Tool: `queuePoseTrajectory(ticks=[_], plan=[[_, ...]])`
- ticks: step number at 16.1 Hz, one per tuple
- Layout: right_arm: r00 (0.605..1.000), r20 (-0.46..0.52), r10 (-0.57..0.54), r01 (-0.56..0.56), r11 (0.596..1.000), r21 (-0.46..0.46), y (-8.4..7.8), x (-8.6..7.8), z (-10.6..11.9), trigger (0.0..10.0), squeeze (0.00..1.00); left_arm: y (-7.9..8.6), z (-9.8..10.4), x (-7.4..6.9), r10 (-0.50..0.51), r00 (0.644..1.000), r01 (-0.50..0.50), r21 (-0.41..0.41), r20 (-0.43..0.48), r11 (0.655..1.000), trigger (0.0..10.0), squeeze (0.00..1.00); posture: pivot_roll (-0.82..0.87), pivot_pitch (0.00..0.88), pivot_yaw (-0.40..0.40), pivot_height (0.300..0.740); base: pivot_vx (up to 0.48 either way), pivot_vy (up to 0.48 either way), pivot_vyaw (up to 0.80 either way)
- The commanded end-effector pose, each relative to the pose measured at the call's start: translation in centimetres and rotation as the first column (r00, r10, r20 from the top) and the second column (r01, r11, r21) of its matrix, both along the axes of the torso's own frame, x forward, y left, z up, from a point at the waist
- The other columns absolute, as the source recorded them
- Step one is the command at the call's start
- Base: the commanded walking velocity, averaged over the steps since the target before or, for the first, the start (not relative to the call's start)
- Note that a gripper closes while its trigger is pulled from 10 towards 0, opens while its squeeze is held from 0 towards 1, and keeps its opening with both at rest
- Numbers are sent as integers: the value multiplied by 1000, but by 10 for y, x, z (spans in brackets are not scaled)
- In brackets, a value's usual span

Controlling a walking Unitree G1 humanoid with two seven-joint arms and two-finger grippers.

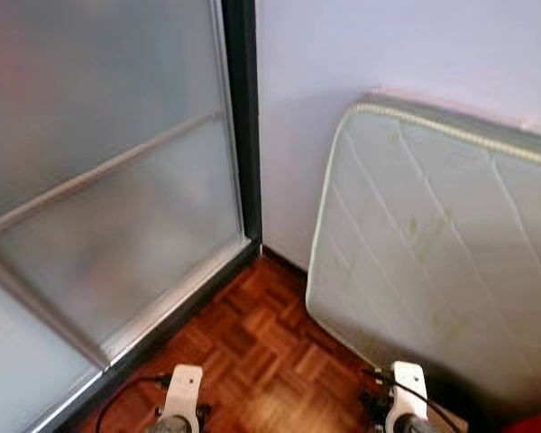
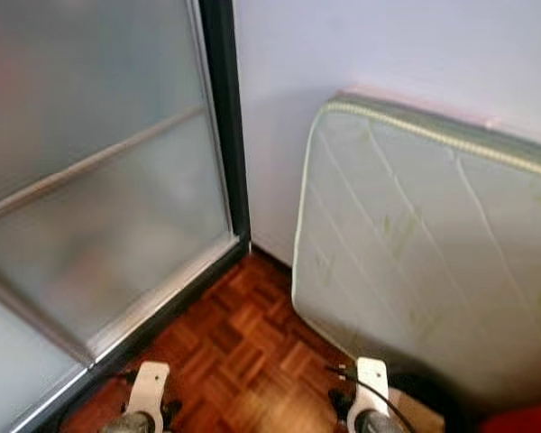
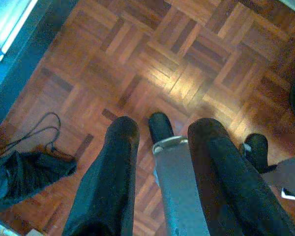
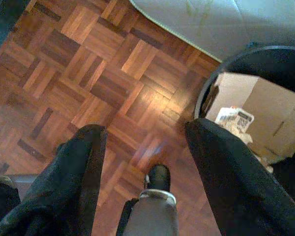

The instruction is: Clean up the room

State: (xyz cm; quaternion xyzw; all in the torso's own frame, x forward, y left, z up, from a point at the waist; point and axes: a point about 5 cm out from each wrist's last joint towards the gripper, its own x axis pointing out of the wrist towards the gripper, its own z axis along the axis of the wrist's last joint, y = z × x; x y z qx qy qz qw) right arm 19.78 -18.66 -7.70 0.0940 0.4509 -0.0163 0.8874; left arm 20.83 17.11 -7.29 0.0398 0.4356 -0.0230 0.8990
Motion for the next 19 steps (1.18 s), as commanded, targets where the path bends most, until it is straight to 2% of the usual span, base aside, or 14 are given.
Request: queuePoseTrajectory(ticks=[1,10,15,19], plan=[[1000,-1,-12,12,1000,1,0,-1,-1,10000,0,2,-2,-3,-3,1000,3,5,-15,1000,10000,0,-61,0,3,740,-322,0,0],[1000,1,-9,9,1000,0,-1,0,0,10000,0,1,-1,-1,-3,1000,3,6,-12,1000,10000,0,-60,0,0,740,-323,0,0],[1000,0,-13,13,1000,0,-2,1,1,10000,0,1,-1,-1,3,1000,-3,7,-12,1000,10000,0,-60,0,-3,740,0,0,0],[1000,-18,-2,2,1000,-9,-2,0,0,10000,0,1,0,0,4,1000,-4,1,-8,1000,10000,0,-61,0,-1,740,0,0,-794]])
